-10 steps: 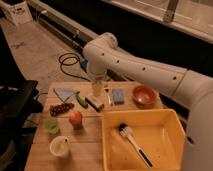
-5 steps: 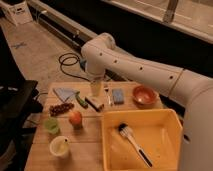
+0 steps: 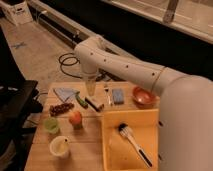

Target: Place pepper in plastic cup

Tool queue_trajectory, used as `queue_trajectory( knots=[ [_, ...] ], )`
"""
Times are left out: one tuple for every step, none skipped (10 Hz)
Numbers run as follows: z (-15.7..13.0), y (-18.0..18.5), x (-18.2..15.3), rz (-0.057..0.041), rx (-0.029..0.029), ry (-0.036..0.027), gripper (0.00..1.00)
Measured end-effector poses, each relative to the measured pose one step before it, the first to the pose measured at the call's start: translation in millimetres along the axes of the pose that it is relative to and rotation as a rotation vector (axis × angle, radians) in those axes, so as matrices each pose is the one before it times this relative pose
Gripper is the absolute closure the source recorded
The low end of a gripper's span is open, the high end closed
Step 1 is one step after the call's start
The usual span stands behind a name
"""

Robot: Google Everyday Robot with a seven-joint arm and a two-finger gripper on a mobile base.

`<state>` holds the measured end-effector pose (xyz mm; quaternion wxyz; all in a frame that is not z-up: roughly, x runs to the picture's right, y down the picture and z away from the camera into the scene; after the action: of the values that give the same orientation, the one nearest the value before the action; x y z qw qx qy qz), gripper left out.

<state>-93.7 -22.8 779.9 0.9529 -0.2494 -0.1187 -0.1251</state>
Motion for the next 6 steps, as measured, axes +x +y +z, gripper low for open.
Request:
queue_trajectory(
  knots=[
    [10.04,-4.65,-0.63,0.00789,-0.01527,-0.00595,0.24],
    [9.87,-2.68,2.05,0.02050,-0.01809,0.00321,0.24],
    [11.38,-5.62,-3.58,0.04750,-0.01276,-0.00240,0.24],
    [12.01,-3.83,-6.86,0.06146,-0.01309,-0.00006,0.24],
    [4.62,-3.14,-5.34,0.03146,-0.00300,-0.00261,0.24],
    [5.29,-4.86,-2.81,0.04872,-0.00555,0.00229,0.24]
  ],
)
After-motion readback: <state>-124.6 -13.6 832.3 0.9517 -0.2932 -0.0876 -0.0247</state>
